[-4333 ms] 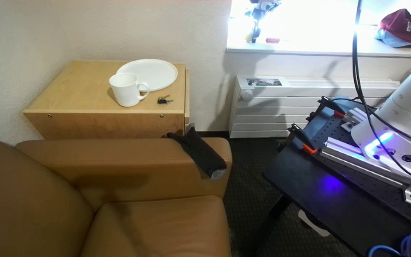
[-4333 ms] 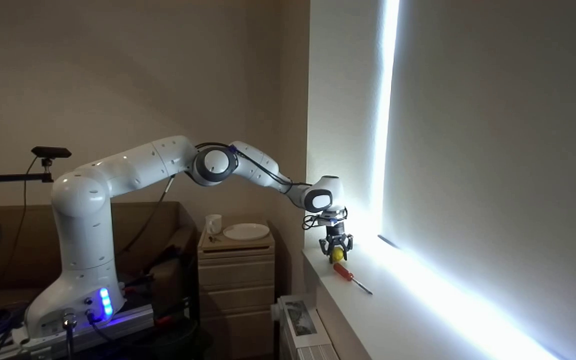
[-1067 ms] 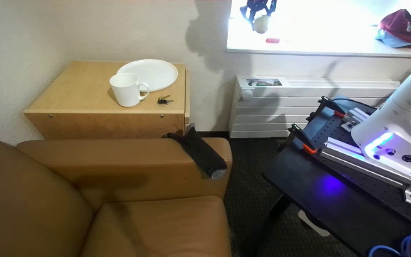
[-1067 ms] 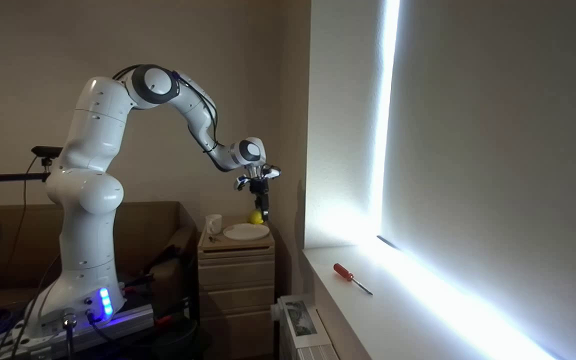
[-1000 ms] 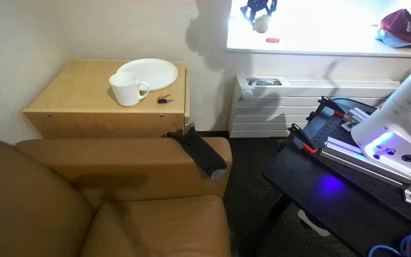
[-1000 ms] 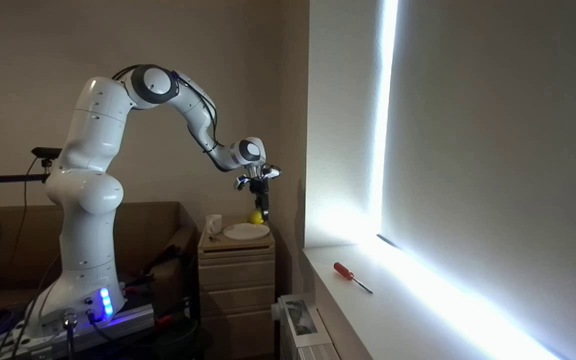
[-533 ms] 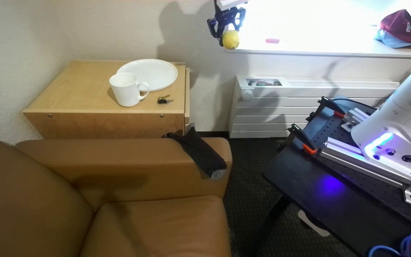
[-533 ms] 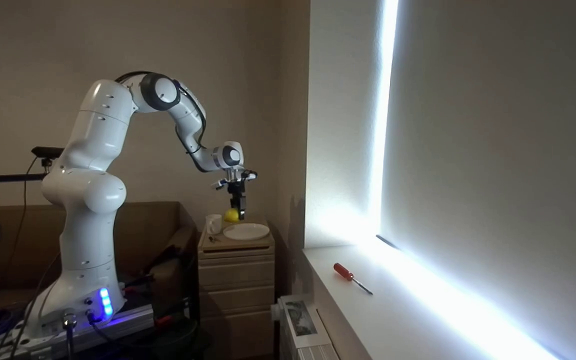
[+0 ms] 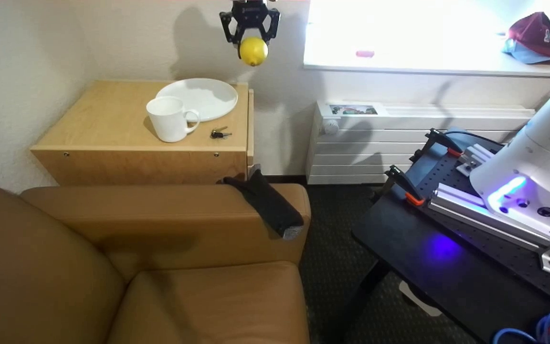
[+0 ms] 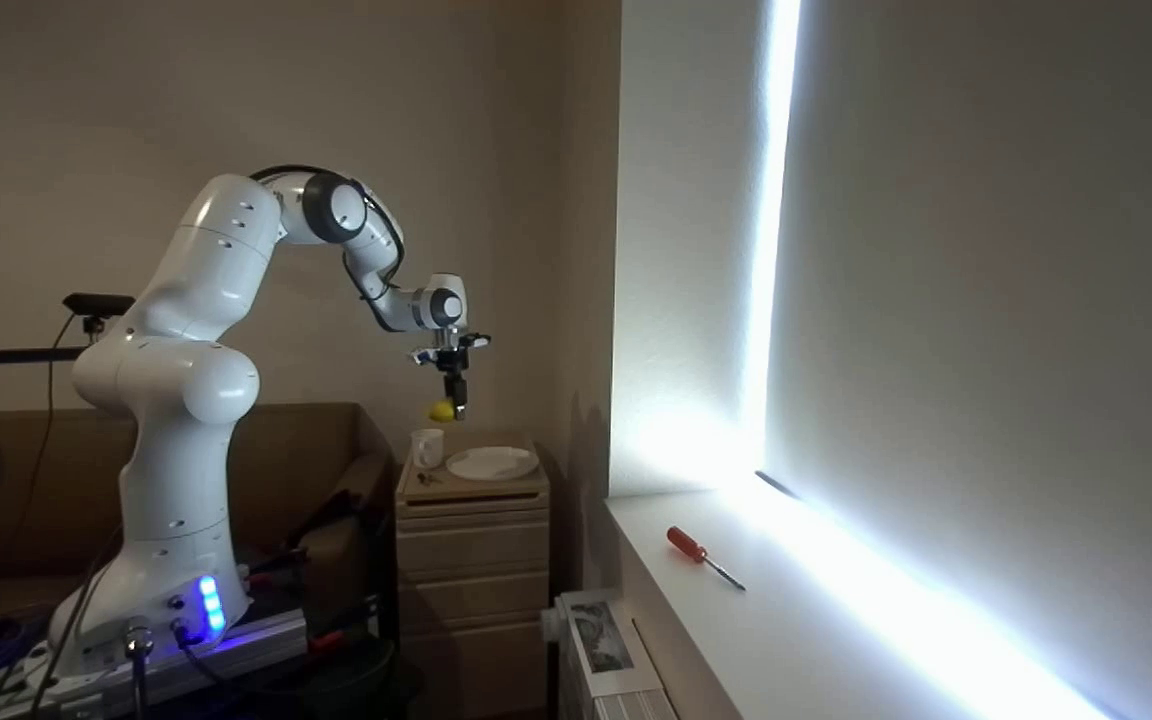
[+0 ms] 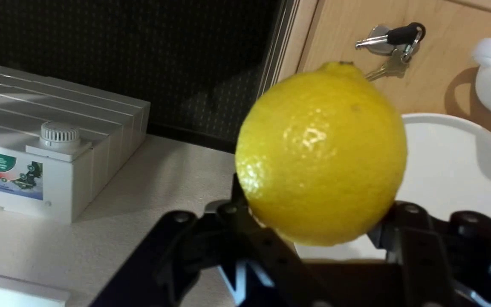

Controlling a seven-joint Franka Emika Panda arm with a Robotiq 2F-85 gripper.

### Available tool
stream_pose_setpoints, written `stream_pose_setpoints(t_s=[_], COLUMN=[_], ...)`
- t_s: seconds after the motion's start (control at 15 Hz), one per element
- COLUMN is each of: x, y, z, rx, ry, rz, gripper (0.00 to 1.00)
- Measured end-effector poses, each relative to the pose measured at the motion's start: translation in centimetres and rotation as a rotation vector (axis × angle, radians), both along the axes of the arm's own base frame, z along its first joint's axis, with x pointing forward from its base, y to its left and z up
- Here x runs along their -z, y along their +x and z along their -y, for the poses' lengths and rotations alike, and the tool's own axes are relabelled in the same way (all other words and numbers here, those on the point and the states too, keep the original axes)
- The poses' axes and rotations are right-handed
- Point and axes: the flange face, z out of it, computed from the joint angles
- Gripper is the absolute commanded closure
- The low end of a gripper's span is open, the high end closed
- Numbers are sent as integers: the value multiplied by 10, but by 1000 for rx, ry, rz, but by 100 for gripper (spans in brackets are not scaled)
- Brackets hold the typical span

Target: Move the lemon from the windowsill to the plate

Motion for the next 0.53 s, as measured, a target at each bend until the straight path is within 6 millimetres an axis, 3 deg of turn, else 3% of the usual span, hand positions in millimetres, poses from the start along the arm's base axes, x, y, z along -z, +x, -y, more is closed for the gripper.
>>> stream_pose_setpoints(t_s=[0.27, 0.53], x=[16, 49], y=[3, 34], z=[8, 1], rx=[52, 276], ry=[-25, 12], rz=[-18, -14], gripper=[63, 63])
